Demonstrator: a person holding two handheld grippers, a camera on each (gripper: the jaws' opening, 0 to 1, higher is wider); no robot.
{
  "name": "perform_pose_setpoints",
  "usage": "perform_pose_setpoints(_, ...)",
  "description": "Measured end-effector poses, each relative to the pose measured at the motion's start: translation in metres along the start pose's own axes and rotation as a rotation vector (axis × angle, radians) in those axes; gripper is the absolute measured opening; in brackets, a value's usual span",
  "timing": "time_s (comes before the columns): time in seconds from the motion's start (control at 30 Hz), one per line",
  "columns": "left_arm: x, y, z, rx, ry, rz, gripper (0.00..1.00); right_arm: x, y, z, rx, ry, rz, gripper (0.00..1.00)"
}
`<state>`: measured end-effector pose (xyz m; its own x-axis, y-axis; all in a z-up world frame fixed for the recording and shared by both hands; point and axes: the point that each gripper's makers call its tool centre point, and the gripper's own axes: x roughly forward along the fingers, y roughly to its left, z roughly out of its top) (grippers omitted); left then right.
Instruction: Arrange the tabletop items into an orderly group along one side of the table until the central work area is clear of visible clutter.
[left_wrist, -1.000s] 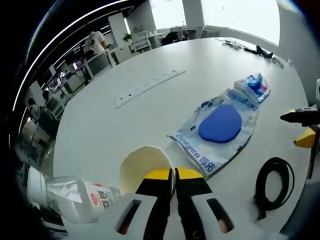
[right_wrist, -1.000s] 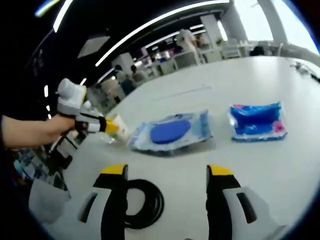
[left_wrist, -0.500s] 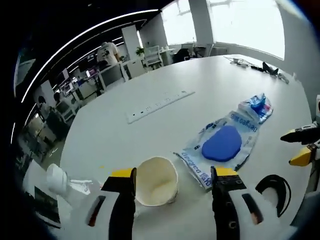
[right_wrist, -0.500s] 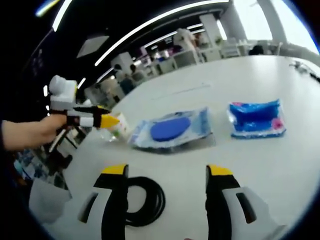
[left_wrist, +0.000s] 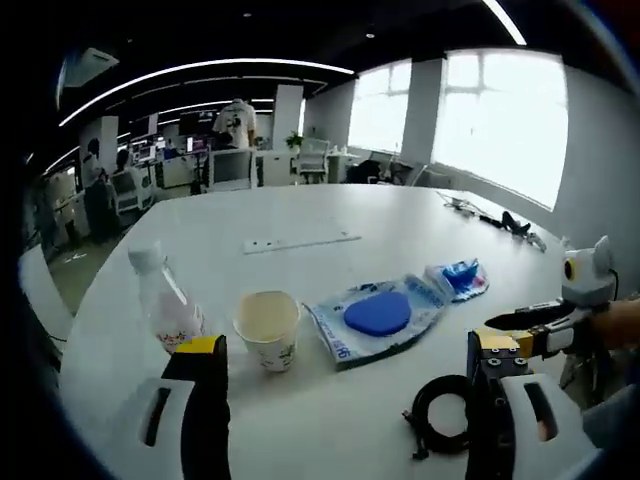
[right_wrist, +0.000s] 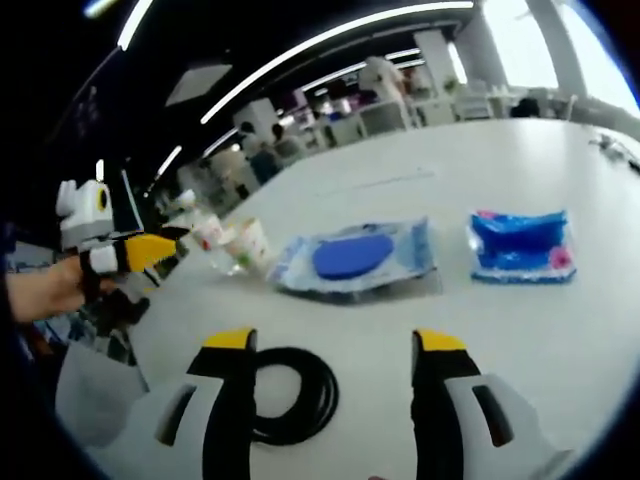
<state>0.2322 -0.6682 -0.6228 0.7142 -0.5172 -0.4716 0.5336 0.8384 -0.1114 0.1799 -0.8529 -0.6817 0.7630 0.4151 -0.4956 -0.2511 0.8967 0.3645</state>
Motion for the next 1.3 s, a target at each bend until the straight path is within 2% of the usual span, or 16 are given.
perform_pose_setpoints(0.07,-0.011,0.004,-0.018,-0.012,0.044,0.002,0.99,0.000,0.001,-0.001,-0.005,0.003,0.004,0.60)
perform_pose_setpoints(0.1,-0.017,0.005,-0.024,-0.053,0.049,0.004,0.99,-0.001,0.002,-0.002,-0.011,0.008,0.007,0.60)
perform_pose_setpoints(0.2,-0.032,0.008,-0.026,-0.116,0.017,0.012,0.99,0.000,0.005,-0.003,-0.030,0.017,0.013,0.60)
perform_pose_setpoints(0.3,-0.040,0.008,-0.034,-0.159,0.034,0.013,0.99,0.002,0.009,-0.005,-0.033,0.032,0.022,0.61)
perform_pose_setpoints(0.4,-0.042,0.004,-0.055,-0.240,0.106,0.022,0.99,0.004,0.011,-0.011,-0.061,0.068,0.023,0.64)
perform_pose_setpoints(0.43,-0.043,0.002,-0.066,-0.242,0.146,0.031,0.99,0.005,0.012,-0.013,-0.074,0.077,0.024,0.65)
perform_pose_setpoints(0.6,-0.048,-0.008,-0.074,-0.247,0.127,0.033,0.99,0.010,0.017,-0.027,-0.130,0.147,0.036,0.64)
perform_pose_setpoints(0.73,-0.050,-0.013,-0.087,-0.275,0.159,0.027,0.99,0.012,0.015,-0.038,-0.125,0.191,0.031,0.62)
perform_pose_setpoints(0.8,-0.053,-0.013,-0.096,-0.287,0.187,0.029,0.99,0.013,0.013,-0.045,-0.131,0.220,0.019,0.59)
perform_pose_setpoints(1.03,-0.060,-0.006,-0.105,-0.315,0.195,0.054,0.98,0.016,0.014,-0.072,-0.187,0.328,-0.009,0.39)
perform_pose_setpoints(1.07,-0.061,-0.005,-0.106,-0.321,0.196,0.057,0.98,0.013,0.012,-0.076,-0.196,0.338,-0.031,0.36)
perform_pose_setpoints(1.13,-0.063,-0.003,-0.107,-0.335,0.196,0.062,0.98,0.018,0.013,-0.073,-0.234,0.329,-0.037,0.34)
perform_pose_setpoints(1.23,-0.064,-0.001,-0.109,-0.337,0.202,0.074,0.96,0.023,0.015,-0.070,-0.235,0.334,-0.034,0.30)
perform_pose_setpoints(1.3,-0.065,0.000,-0.114,-0.332,0.217,0.077,0.95,0.024,0.013,-0.071,-0.291,0.363,-0.036,0.20)
